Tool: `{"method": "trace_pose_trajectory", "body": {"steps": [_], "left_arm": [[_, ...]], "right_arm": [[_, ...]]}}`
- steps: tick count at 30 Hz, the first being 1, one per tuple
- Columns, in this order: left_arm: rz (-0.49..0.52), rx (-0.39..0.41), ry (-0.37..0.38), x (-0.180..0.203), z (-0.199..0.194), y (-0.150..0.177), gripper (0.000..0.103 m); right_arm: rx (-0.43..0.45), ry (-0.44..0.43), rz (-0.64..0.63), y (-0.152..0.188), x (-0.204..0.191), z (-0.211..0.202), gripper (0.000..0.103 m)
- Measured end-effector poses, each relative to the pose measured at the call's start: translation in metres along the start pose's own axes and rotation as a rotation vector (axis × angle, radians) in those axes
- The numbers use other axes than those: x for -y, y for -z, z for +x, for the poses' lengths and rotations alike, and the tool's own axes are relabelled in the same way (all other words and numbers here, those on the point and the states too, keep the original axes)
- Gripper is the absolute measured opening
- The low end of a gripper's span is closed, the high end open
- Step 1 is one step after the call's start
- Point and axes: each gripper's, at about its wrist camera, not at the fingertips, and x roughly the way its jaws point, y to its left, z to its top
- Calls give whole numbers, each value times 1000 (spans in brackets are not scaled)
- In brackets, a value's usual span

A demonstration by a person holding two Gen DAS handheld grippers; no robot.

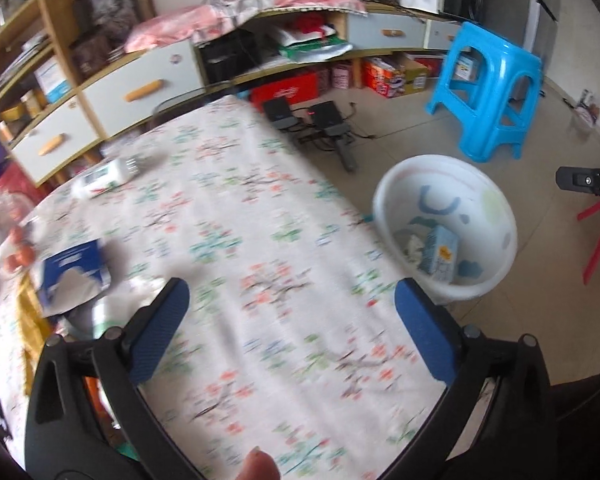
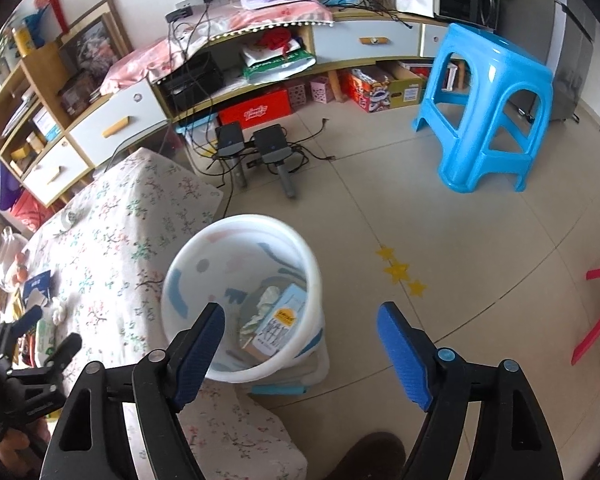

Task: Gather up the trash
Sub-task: 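Move the left gripper back to the table and grasp the red can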

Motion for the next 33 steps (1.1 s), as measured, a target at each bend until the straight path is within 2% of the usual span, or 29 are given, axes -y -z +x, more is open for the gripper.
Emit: {"method": "trace_pose_trajectory", "body": {"steps": [12, 19, 23, 27, 30, 33], "left_arm": [[-153, -87, -112, -96, -26, 40, 102], [-249, -144, -124, -157, -29, 61, 102], [-331, -189, -100, -195, -21, 69, 100], [-379, -228, -37, -217, -11, 74, 90], [-382, -247, 0, -221, -3, 75, 79], [-370, -270, 32, -221, 8, 75, 73]], "right_arm": [[-28, -59, -112, 2, -82, 5, 83], [-45, -95, -176, 6, -135, 14, 83], [-55, -101, -212, 9, -158, 20, 83], [-64, -103, -233, 12, -175, 25, 83], [-72, -105, -242, 13, -186, 30, 83], [-81, -106, -254, 14, -196, 34, 83]]}}
